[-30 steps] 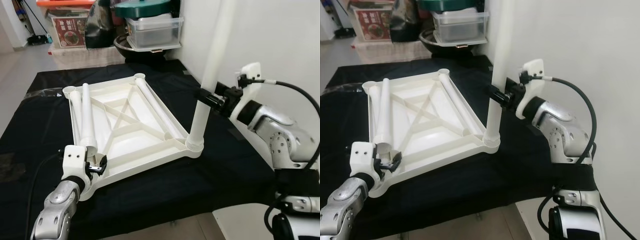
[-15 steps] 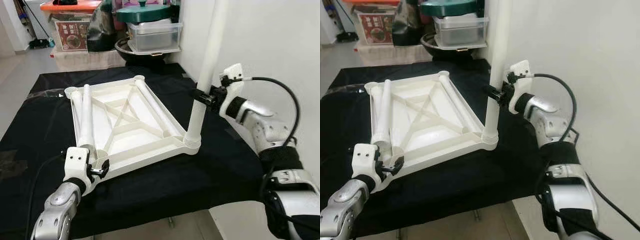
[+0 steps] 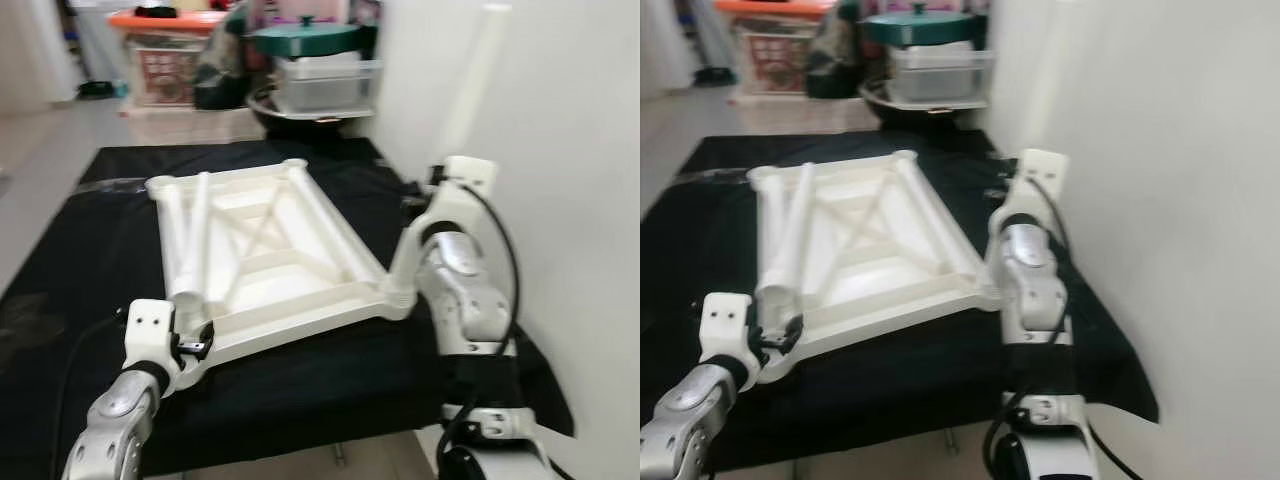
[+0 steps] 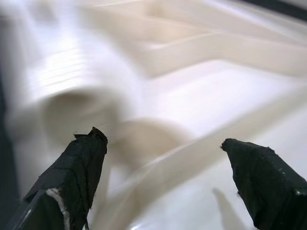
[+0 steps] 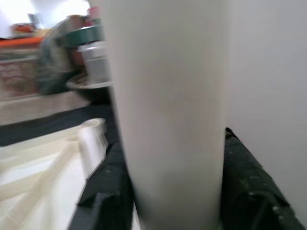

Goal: Building children table

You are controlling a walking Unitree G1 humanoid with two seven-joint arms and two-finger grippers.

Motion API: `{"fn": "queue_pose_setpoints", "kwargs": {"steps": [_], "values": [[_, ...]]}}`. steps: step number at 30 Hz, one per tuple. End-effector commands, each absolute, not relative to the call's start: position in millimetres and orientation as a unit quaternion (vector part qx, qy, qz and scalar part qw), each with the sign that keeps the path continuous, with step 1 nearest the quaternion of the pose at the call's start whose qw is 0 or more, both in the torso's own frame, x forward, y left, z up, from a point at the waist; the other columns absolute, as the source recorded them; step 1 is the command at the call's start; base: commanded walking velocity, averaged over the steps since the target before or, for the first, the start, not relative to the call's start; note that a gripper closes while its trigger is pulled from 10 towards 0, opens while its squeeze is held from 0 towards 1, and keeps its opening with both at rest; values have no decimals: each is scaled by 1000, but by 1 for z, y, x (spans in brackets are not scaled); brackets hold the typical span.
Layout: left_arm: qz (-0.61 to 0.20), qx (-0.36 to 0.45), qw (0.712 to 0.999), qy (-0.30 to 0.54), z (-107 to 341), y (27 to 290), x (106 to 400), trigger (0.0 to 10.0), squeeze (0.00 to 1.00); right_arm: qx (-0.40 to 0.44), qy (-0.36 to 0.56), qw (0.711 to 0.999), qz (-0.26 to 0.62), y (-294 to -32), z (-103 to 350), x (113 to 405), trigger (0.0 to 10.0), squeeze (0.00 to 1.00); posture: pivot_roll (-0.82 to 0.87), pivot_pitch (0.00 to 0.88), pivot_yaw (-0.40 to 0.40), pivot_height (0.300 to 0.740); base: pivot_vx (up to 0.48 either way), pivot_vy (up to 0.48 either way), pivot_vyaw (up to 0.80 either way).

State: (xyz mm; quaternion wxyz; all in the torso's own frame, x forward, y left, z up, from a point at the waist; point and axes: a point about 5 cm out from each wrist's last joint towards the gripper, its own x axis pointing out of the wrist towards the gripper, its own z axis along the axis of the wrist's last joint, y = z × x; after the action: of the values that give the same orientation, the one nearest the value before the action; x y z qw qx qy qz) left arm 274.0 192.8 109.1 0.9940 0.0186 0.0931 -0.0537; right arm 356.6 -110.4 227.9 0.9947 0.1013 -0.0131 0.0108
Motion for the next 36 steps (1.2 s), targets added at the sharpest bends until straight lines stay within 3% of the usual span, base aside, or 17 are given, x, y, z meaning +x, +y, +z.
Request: {"fn": "queue_pose_setpoints", "kwargs": {"steps": [1, 4, 5, 6, 8, 9, 15, 20, 21, 23, 24, 28, 30, 31, 33, 34, 36], "values": [[-61, 18, 993, 99, 107, 191, 272, 10000, 0, 117, 50, 990, 54, -96, 203, 355, 10000, 1000, 32, 0, -34, 740, 0, 0, 0], [-67, 18, 993, 97, 107, 189, 271, 10000, 0, 106, 25, 991, 77, -108, 223, 358, 10000, 1000, 28, 0, -39, 740, 0, 0, 0], [-67, 17, 993, 97, 107, 189, 270, 10000, 0, 101, 20, 991, 80, -113, 230, 358, 10000, 204, 29, 0, -40, 740, 0, 0, 0], [-67, 16, 993, 98, 106, 188, 268, 10000, 0, 97, 7, 989, 108, -116, 240, 359, 10000, 0, 30, 0, -41, 740, 0, 0, 0], [-67, 16, 993, 98, 106, 188, 268, 10000, 0, 97, 7, 989, 108, -116, 240, 359, 10000, 0, 30, 0, -41, 740, 0, 0, 0], [-73, 14, 992, 100, 105, 185, 266, 10000, 0, 85, -15, 978, 189, -122, 254, 361, 10000, 0, 32, 0, -43, 740, 0, 0, 0], [-86, 20, 991, 101, 104, 181, 266, 10000, 0, 42, -20, 941, 336, -140, 255, 363, 10000, 0, 41, 0, -48, 740, 0, 0, 0], [-90, 22, 991, 98, 106, 180, 267, 10000, 0, 13, 4, 923, 386, -144, 237, 367, 10000, 0, 63, 0, -57, 740, 0, 0, 0], [-91, 23, 991, 98, 106, 180, 266, 10000, 0, 12, 16, 912, 410, -140, 231, 366, 9059, 0, 64, 0, -57, 740, 0, 0, 0], [-91, 24, 991, 98, 107, 181, 265, 10000, 0, 11, 23, 904, 426, -138, 227, 365, 9059, 0, 64, 0, -57, 740, 0, 0, 0], [-92, 25, 991, 99, 106, 181, 264, 10000, 0, 16, 25, 898, 439, -133, 224, 363, 0, 0, 71, 0, -58, 740, 0, 0, 0], [-92, 26, 990, 100, 106, 182, 263, 10000, 0, 15, 28, 893, 450, -129, 222, 363, 0, 0, 74, 0, -60, 740, 0, 0, 0], [-93, 27, 990, 100, 107, 183, 262, 10000, 0, 22, 71, 961, 267, -133, 213, 386, 0, 0, 70, 0, -60, 740, 0, 0, 0], [-93, 27, 990, 100, 107, 183, 262, 10000, 0, 22, 71, 961, 267, -133, 213, 386, 0, 0, 70, 0, -60, 740, 0, 0, 0], [-94, 27, 990, 101, 106, 182, 262, 10000, 0, 55, 75, 988, 123, -146, 207, 391, 0, 0, 72, 0, -60, 740, 0, 0, 0], [-94, 27, 990, 101, 106, 182, 262, 10000, 0, 55, 75, 988, 123, -146, 207, 391, 0, 0, 72, 0, -60, 740, 0, 0, 0], [-96, 26, 990, 102, 106, 180, 261, 10000, 0, 86, 71, 993, 25, -150, 199, 383, 0, 0, 69, 0, -54, 740, 0, 0, 0]]}}
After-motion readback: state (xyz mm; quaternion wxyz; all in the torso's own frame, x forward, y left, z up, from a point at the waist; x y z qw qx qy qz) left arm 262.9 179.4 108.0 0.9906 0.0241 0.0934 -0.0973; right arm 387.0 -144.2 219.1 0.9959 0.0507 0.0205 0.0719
